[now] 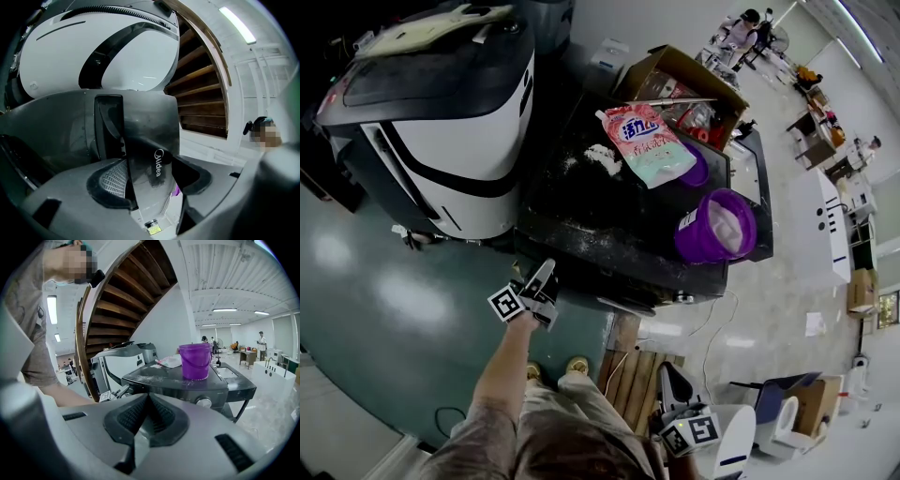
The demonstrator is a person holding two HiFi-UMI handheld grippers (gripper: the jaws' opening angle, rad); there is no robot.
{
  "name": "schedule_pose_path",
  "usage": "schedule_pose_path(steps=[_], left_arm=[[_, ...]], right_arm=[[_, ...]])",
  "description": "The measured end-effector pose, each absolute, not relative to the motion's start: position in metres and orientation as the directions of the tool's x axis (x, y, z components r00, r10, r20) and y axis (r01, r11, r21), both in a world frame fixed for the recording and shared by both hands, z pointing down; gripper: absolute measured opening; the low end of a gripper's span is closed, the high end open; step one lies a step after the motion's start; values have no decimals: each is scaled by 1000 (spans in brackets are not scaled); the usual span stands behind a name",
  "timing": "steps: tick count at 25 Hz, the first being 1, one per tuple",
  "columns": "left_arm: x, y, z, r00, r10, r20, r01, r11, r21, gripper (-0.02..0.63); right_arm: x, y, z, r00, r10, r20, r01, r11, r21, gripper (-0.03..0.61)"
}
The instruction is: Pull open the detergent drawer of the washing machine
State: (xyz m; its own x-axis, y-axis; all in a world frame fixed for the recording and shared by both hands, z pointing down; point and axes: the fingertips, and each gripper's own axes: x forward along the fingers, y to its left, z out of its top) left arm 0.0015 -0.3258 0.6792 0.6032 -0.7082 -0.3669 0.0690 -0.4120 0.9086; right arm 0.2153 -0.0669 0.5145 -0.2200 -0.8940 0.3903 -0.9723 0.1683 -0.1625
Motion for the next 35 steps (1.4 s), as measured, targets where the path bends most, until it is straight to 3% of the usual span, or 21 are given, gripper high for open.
schedule_pose_path(steps=[35], left_arm=[[-25,-245,682,626,-692,-359,88,-395,914,291]], right_arm=[[174,-50,520,-284,-875,392,-957,232,-174,2]])
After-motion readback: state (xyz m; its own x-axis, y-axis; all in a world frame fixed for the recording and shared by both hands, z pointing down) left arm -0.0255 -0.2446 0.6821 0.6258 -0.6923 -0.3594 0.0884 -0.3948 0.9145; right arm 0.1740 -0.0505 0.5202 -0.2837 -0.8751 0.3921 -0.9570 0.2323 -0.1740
